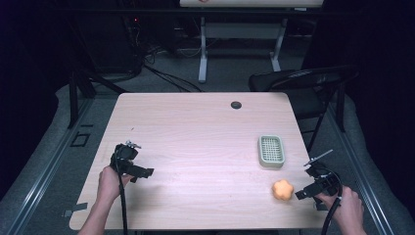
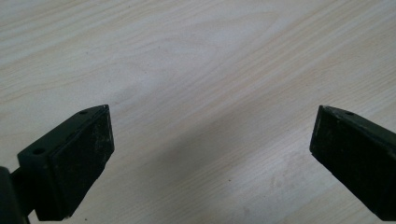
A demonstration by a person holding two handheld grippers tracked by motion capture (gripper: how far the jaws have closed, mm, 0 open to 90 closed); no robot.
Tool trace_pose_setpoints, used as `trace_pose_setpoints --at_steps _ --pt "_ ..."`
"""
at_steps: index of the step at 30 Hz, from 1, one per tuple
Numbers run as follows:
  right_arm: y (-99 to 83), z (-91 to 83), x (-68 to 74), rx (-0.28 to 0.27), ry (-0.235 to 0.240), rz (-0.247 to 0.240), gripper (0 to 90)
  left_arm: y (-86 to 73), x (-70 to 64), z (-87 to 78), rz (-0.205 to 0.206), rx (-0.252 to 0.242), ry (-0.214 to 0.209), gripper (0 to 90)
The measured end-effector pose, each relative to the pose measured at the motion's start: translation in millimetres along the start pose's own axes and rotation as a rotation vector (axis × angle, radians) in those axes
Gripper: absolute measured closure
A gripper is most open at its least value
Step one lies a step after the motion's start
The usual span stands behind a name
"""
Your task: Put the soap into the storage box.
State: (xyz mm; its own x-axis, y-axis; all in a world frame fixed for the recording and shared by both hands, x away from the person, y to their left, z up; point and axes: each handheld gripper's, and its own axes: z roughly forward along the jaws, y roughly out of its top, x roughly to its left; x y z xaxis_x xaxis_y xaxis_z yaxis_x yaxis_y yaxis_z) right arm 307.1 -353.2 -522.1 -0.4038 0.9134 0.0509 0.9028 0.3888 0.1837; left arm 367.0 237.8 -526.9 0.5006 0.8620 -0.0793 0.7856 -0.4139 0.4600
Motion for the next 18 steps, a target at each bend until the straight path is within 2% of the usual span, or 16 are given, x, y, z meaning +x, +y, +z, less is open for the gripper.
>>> trace_pose_setpoints --at_steps 8,9,11,12,13,14,15,16,18 --pt "4.4 -0.9 6.7 -0.002 -0.015 -0.042 0.0 -0.3 0.3 1.2 -0.001 0.0 -0.012 0.0" --pt "4.2 1.2 8.5 -0.022 -0.008 -0.027 0.0 -0.2 0.5 1.4 0.0 0.0 -0.013 0.0" --pt "7.3 0.0 9.1 0.008 -0.019 -0.062 0.0 0.1 0.3 1.6 0.002 0.0 -0.011 0.0" --pt "8.0 0.2 9.7 0.007 -0.012 -0.063 0.0 0.2 0.1 1.4 0.004 0.003 -0.012 0.0" --pt "7.4 2.8 11.8 -0.026 -0.01 -0.042 0.0 0.2 0.1 1.4 0.004 0.003 -0.012 0.0" --pt "7.4 2.8 11.8 -0.026 -0.01 -0.042 0.0 0.0 -0.4 1.6 0.005 0.001 -0.01 0.0" --pt "9.9 0.3 11.4 0.014 -0.02 -0.08 0.0 -0.1 -0.8 1.7 0.008 0.001 -0.009 0.0" --pt "11.9 -0.1 13.5 0.024 -0.023 -0.094 0.0 -0.3 -1.1 1.7 0.007 0.0 -0.008 0.0" --pt "12.8 0.4 17.1 0.006 -0.022 -0.088 0.0 -0.8 -0.9 1.0 0.006 0.0 -0.008 0.0"
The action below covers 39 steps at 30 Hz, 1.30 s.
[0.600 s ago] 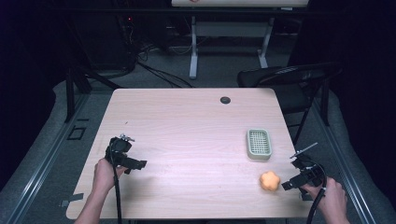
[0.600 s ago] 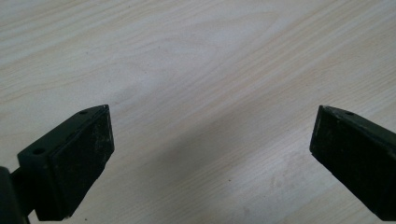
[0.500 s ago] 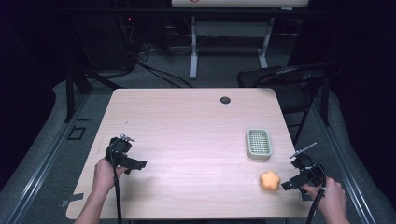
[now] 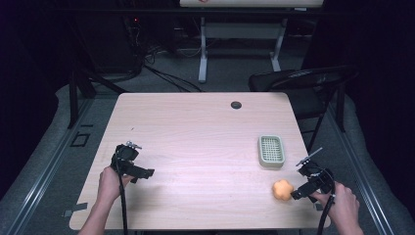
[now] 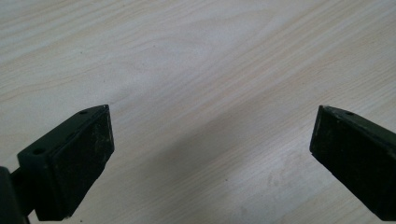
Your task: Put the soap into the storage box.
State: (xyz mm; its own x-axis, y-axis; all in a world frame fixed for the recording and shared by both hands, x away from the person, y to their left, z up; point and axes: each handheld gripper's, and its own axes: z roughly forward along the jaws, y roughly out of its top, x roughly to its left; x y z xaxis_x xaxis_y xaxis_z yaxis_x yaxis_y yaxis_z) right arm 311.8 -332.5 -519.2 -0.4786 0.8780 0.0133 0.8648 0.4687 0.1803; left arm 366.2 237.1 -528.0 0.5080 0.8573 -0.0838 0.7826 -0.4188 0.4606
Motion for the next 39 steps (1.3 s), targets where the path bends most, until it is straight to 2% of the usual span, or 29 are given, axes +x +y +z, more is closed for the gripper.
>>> trace_pose_setpoints --at_steps 2,3,9,11,12,14,15,16,17,19,20,21,23,24,25,27,30,31,32,34,35,36,37,38,39 --pt "0.8 0.3 0.8 -0.005 -0.002 -0.004 0.0 0.0 0.0 -0.1 -0.001 -0.001 0.0 0.0" --pt "3.5 -2.0 2.1 0.015 -0.001 -0.028 0.0 0.4 -0.9 0.2 0.002 -0.001 0.0 0.0" --pt "6.9 -2.0 9.3 0.017 0.006 -0.028 0.0 1.0 -2.9 -0.3 0.011 0.001 0.0 0.0" --pt "9.4 -0.3 17.4 0.007 0.024 -0.037 0.0 2.0 -3.1 -0.3 0.017 0.005 -0.002 0.0" --pt "12.1 -2.6 18.0 0.045 0.014 -0.081 0.0 2.4 -3.1 -0.1 0.022 0.004 -0.002 0.0" --pt "13.6 -3.0 20.0 0.058 0.011 -0.094 0.0 2.6 -3.7 0.2 0.019 0.004 -0.002 0.0" --pt "12.9 2.9 26.8 -0.014 0.037 -0.046 0.0 2.9 -3.9 0.7 0.019 0.005 -0.005 0.0" --pt "17.2 -1.1 25.7 0.05 0.021 -0.108 0.0 2.9 -4.0 0.9 0.019 0.003 -0.003 0.0" --pt "17.2 -1.1 25.7 0.05 0.021 -0.108 0.0 2.9 -4.0 0.9 0.019 0.003 -0.003 0.0" --pt "21.9 1.1 30.1 0.067 0.019 -0.139 0.0 3.1 -4.0 0.4 0.025 0.007 -0.002 0.0" --pt "21.9 1.1 30.1 0.067 0.019 -0.139 0.0 3.1 -4.0 0.4 0.025 0.007 -0.002 0.0" --pt "23.1 4.8 34.2 0.045 0.033 -0.12 0.0 2.5 -4.0 0.4 0.021 0.004 -0.001 0.0" --pt "25.8 5.0 35.3 0.06 0.024 -0.134 0.0 2.4 -3.7 0.1 0.024 0.005 0.001 0.0" --pt "25.9 8.5 38.1 0.03 0.033 -0.106 0.0 2.3 -3.5 0.0 0.024 0.005 0.0 0.0" --pt "29.9 10.9 40.0 0.053 0.024 -0.11 0.0 2.2 -3.7 0.2 0.023 0.005 0.0 0.0" --pt "30.8 13.3 41.8 0.048 0.027 -0.094 0.0 2.2 -4.2 0.2 0.022 0.002 -0.002 0.0" --pt "36.5 15.6 43.6 0.098 0.015 -0.099 0.0 2.7 -4.6 0.4 0.026 0.006 -0.003 0.0" --pt "37.4 17.3 44.4 0.099 0.013 -0.095 0.0 2.7 -4.7 0.4 0.026 0.006 -0.003 0.0" --pt "37.5 22.6 46.8 0.073 0.024 -0.054 0.0 2.6 -4.7 0.5 0.026 0.006 -0.002 0.0" --pt "37.8 24.5 47.2 0.068 0.025 -0.048 0.0 2.4 -4.6 0.5 0.026 0.007 -0.004 0.0" --pt "42.5 21.7 44.3 0.144 0.004 -0.101 0.0 2.3 -4.5 0.3 0.027 0.007 -0.003 0.0" --pt "43.8 25.3 44.2 0.153 0.004 -0.096 0.0 2.4 -4.5 0.3 0.025 0.005 -0.003 0.0" --pt "43.8 25.3 44.2 0.153 0.004 -0.096 0.0 2.4 -4.5 0.3 0.025 0.005 -0.003 0.0" --pt "40.0 32.6 47.0 0.072 0.023 -0.031 0.0 2.6 -4.7 0.2 0.025 0.003 -0.001 0.0" --pt "41.1 33.7 46.2 0.09 0.02 -0.04 0.0 2.9 -5.1 0.4 0.023 0.002 -0.001 0.0"
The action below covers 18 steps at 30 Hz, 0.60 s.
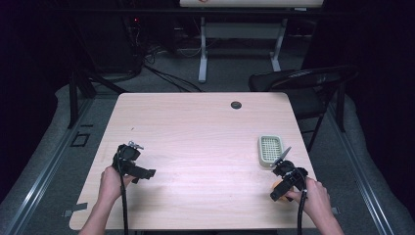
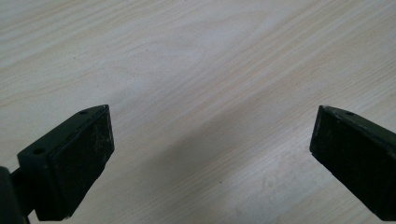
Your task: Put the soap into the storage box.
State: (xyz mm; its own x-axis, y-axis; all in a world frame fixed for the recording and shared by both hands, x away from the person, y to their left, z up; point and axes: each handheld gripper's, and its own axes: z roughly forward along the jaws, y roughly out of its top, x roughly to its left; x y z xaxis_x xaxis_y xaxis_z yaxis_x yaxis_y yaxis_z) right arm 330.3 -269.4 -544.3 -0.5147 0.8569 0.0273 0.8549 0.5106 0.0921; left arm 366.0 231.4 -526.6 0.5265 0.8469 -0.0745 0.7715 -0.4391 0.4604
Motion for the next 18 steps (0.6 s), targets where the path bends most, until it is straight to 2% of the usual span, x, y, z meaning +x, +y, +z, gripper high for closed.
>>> trace_pose_setpoints --at_steps 1,2,3,6,11,12,18 --pt "2.9 -2.7 -2.5 0.065 -0.014 -0.043 0.0 0.4 0.1 0.2 0.007 0.005 -0.002 0.0" --pt "4.1 -3.0 -3.5 0.088 -0.023 -0.058 0.0 0.4 -0.3 0.9 0.006 0.006 -0.002 0.0" --pt "2.5 1.3 -2.9 0.049 -0.017 -0.023 0.0 0.4 -0.2 1.0 0.006 0.007 -0.001 0.0" --pt "3.5 1.2 -5.3 0.073 -0.024 -0.031 0.2 0.2 0.0 0.4 0.005 0.008 -0.001 0.0" --pt "3.5 3.3 -6.9 0.068 -0.024 -0.021 2.7 -0.1 0.0 0.4 0.002 0.004 -0.001 0.0" --pt "3.9 3.3 -6.0 0.059 -0.022 -0.015 6.6 0.0 -0.1 0.5 0.005 0.005 0.0 0.0" --pt "5.0 3.6 -3.5 0.067 -0.032 -0.027 15.1 -0.2 -0.1 0.4 0.001 0.003 -0.001 0.0"
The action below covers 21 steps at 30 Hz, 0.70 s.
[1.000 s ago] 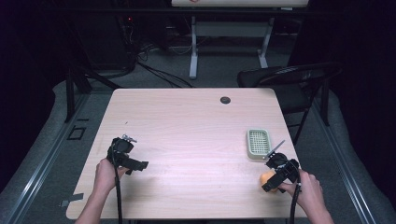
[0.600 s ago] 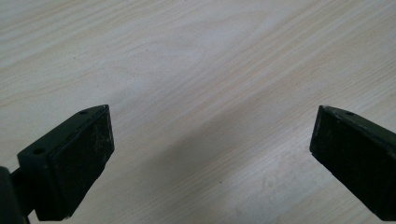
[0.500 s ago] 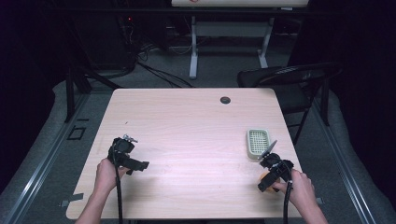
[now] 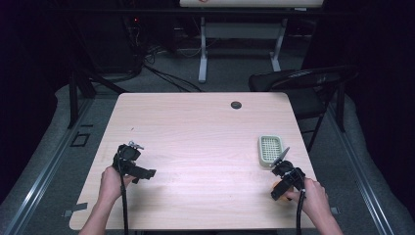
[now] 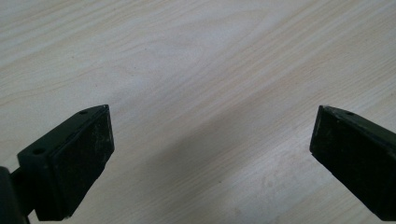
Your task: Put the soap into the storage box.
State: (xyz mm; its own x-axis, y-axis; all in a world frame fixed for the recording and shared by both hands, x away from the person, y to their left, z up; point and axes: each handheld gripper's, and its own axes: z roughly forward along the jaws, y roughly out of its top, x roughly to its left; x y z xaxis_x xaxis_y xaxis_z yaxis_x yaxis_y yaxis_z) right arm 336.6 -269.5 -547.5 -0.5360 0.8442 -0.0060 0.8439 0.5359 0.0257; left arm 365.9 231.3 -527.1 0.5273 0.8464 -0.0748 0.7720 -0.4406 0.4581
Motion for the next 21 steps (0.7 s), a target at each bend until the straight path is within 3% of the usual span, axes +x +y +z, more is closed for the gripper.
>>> trace_pose_setpoints --at_steps 1,3,5,6,8,9,10,14,21 --pt "-2.2 4.9 2.3 -0.057 0.016 0.041 15.7 0.1 0.0 0.0 0.001 0.001 0.0 0.0" --pt "-1.5 3.9 1.7 -0.04 0.012 0.03 17.6 0.1 -0.1 0.0 0.002 0.002 0.0 0.0" --pt "1.0 -0.7 -0.6 0.022 -0.005 -0.017 20.0 0.1 -0.1 0.0 0.003 0.002 0.0 0.0" --pt "0.0 1.5 0.8 -0.005 0.009 0.002 23.0 0.0 -0.4 0.0 -0.001 0.0 0.0 0.0" --pt "0.4 1.4 1.4 -0.002 0.012 -0.002 24.6 -0.1 0.0 -0.1 0.001 0.001 0.0 0.0" --pt "-1.0 3.9 3.5 -0.043 0.02 0.025 25.0 -0.1 -0.1 -0.1 0.001 0.002 0.001 0.0" --pt "-1.1 4.4 3.9 -0.047 0.023 0.032 25.3 -0.1 0.0 -0.1 0.001 0.001 0.0 0.0" --pt "0.9 0.0 2.3 0.007 0.003 -0.003 25.7 -0.2 0.5 -0.5 0.001 -0.001 0.0 0.0" --pt "0.4 -1.2 3.8 0.007 0.01 -0.006 26.0 -0.3 0.6 -0.7 0.002 0.0 -0.001 0.0"
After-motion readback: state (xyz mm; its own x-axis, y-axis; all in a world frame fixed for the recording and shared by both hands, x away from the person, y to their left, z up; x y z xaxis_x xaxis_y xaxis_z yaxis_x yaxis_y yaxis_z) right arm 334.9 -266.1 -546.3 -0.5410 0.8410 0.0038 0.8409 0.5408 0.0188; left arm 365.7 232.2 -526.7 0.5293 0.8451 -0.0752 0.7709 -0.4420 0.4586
